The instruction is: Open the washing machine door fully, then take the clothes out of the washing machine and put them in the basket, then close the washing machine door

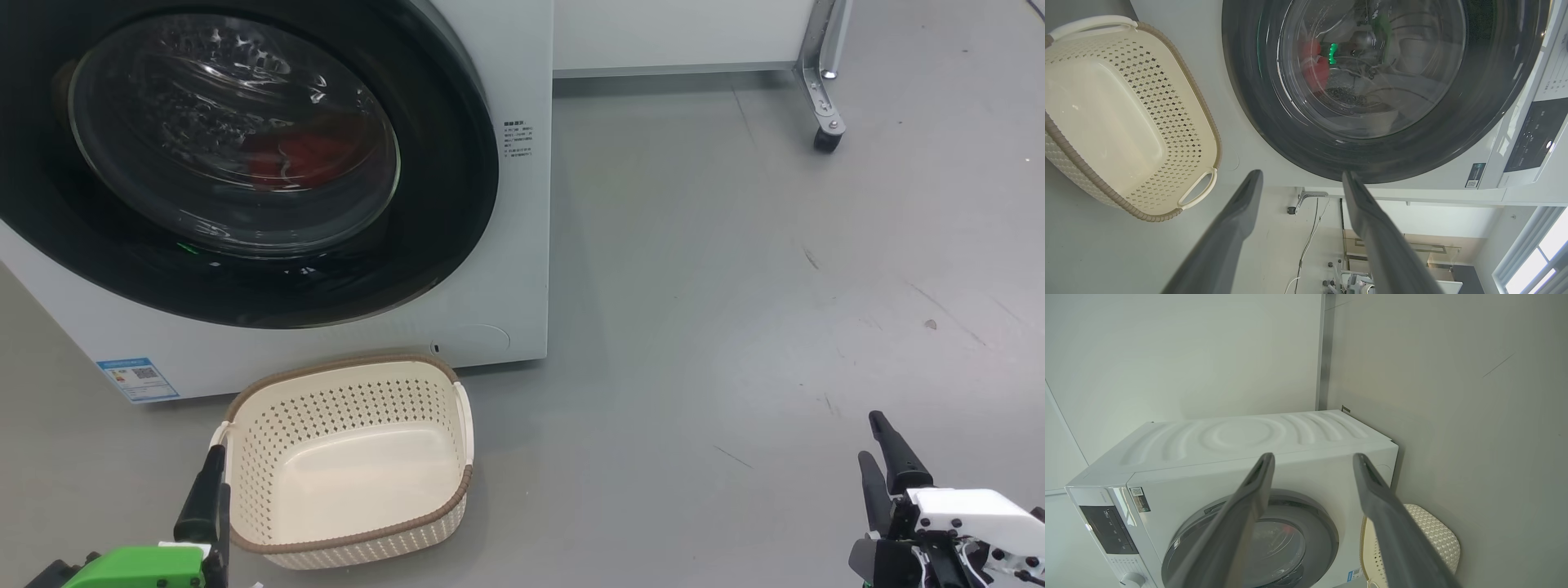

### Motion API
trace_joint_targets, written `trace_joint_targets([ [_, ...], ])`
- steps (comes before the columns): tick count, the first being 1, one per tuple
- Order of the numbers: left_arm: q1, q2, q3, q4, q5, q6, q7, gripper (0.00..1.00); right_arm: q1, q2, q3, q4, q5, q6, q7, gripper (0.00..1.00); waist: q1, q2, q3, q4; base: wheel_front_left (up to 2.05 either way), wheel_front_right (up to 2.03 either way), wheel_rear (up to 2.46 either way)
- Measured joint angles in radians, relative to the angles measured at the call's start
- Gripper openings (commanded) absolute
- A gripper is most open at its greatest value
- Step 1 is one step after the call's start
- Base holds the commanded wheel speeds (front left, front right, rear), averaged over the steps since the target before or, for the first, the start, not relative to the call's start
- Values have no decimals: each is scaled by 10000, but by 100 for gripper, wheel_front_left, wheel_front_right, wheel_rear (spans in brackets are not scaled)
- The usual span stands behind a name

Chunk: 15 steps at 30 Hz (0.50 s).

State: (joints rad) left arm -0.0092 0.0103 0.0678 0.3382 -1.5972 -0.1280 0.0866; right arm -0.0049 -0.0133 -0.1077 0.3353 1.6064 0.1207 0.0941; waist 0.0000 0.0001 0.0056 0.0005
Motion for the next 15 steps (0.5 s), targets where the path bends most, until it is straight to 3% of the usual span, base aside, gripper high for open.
trace_joint_targets([
  [15,-220,65,-272,-61,522,0,-474,100,-423,-276,414,-61,-805,0,-314,100,0,0,33,14,0,0,0],
])
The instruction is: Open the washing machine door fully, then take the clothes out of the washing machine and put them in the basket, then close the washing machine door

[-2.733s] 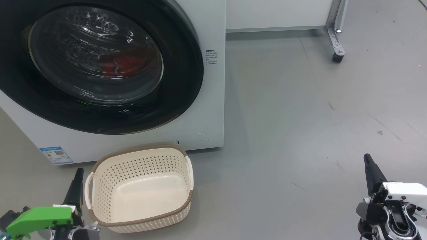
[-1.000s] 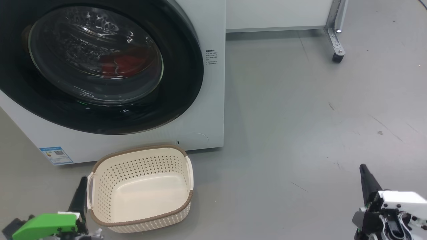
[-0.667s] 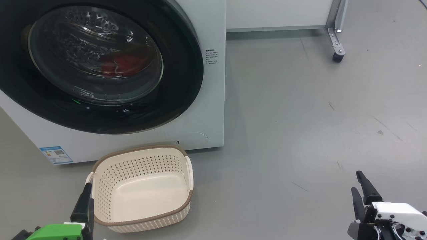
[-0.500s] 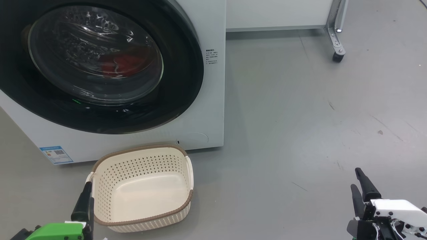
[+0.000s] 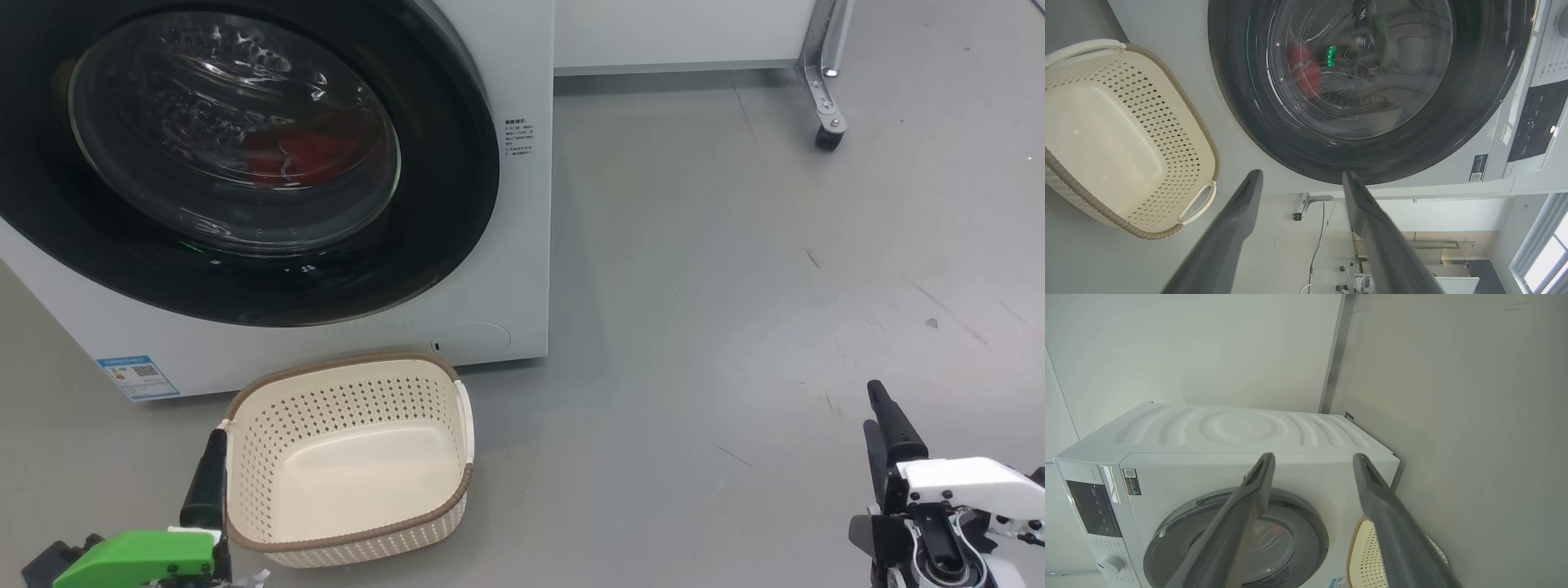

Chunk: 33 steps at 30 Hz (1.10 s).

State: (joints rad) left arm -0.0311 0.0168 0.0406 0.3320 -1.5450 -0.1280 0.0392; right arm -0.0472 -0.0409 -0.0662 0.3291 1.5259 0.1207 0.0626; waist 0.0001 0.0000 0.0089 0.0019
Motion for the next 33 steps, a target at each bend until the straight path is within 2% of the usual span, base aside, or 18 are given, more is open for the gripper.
trace_joint_targets([
  [21,-319,397,-848,94,1613,0,-853,100,-670,-665,1254,217,-2038,2,-936,100,0,0,3,53,0,0,0],
  [33,-378,708,-1360,345,3229,-2,-1262,100,-1119,-1126,2313,742,-3756,6,-1417,100,0,0,-51,84,0,0,0],
])
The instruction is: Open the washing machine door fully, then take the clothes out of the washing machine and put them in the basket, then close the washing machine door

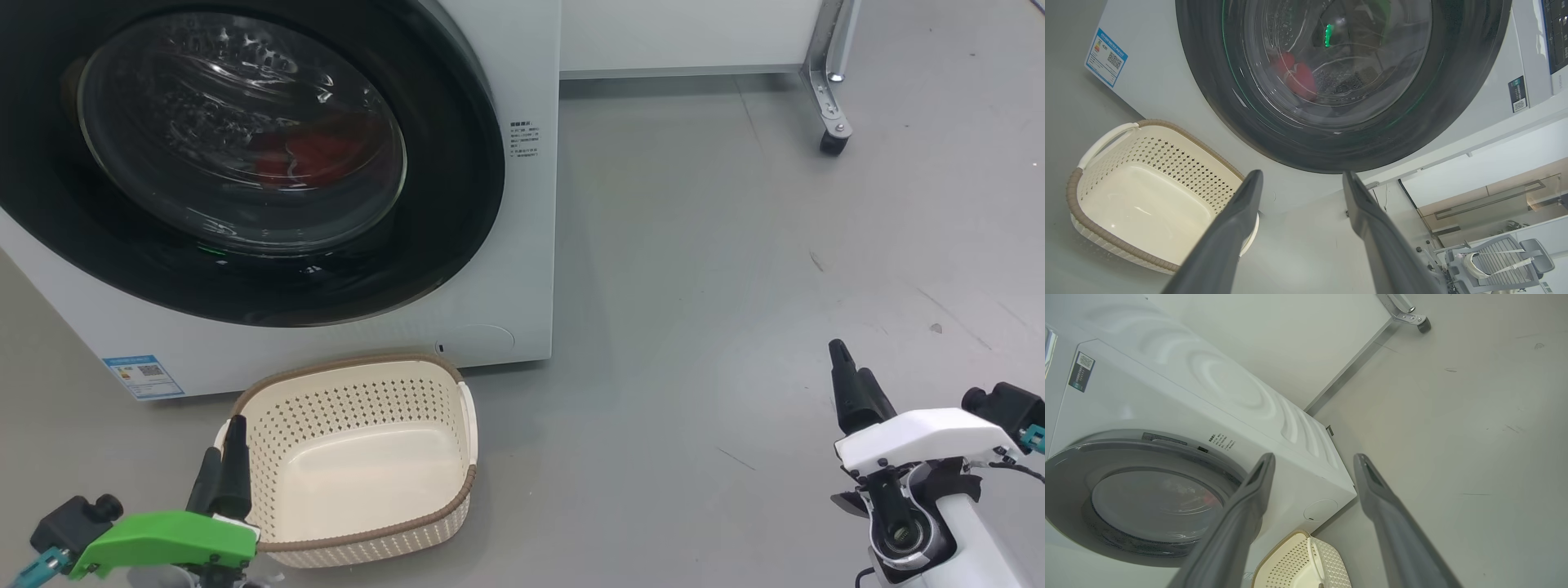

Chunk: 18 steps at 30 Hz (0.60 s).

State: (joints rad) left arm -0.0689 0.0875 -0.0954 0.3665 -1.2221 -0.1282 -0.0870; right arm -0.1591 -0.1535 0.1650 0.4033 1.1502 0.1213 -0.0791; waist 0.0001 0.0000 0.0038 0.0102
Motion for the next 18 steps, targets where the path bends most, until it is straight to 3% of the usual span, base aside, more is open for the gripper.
trace_joint_targets([
  [18,-174,226,-405,128,2940,0,-616,100,-796,-570,1492,1039,-2602,-8,-604,100,0,0,-35,44,0,0,0],
])
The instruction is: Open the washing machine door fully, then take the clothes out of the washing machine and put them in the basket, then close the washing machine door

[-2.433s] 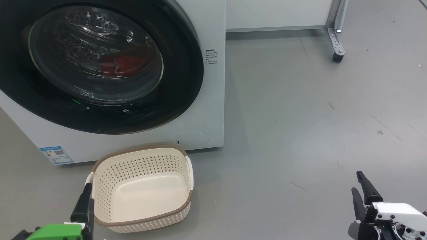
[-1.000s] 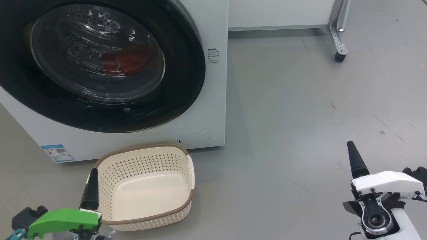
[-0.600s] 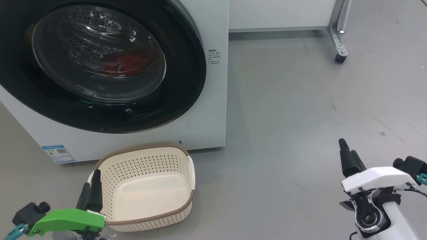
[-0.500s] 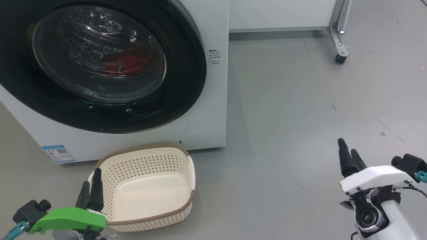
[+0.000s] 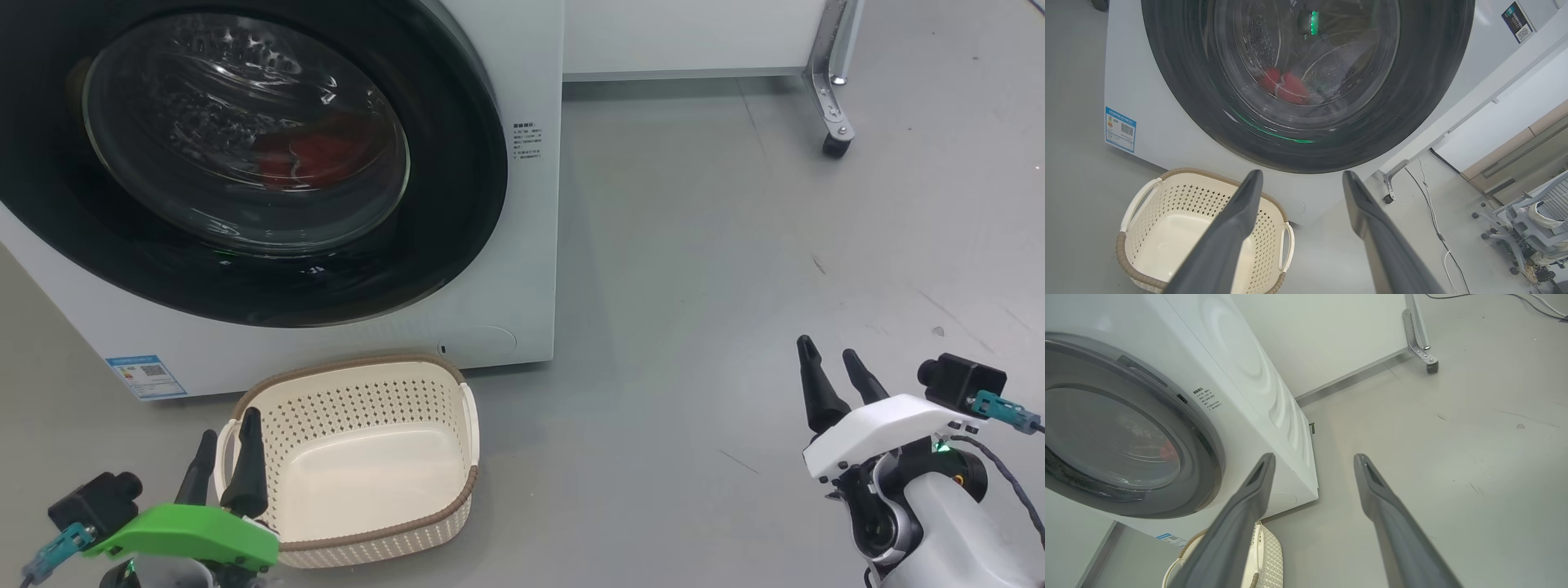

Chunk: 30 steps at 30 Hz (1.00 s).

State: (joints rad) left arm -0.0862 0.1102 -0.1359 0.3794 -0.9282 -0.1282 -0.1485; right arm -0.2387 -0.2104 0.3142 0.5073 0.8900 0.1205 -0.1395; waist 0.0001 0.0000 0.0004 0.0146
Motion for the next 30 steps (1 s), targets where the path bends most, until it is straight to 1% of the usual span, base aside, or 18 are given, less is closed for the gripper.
trace_joint_targets([
  [6,-11,6,-21,31,836,0,-130,100,-241,-102,385,268,-650,-19,-174,100,0,0,-11,2,0,0,0],
  [8,-14,4,-29,33,1156,0,-215,100,-320,-142,520,362,-926,-90,-261,100,0,0,-15,4,0,0,0],
  [18,-68,-8,-61,65,2813,0,-533,100,-828,-320,1185,899,-2159,-98,-606,100,0,0,-31,23,0,0,0],
  [30,-122,-115,52,96,4466,0,-920,100,-1415,-512,1802,1478,-3434,-100,-997,100,0,0,-29,49,0,0,0],
])
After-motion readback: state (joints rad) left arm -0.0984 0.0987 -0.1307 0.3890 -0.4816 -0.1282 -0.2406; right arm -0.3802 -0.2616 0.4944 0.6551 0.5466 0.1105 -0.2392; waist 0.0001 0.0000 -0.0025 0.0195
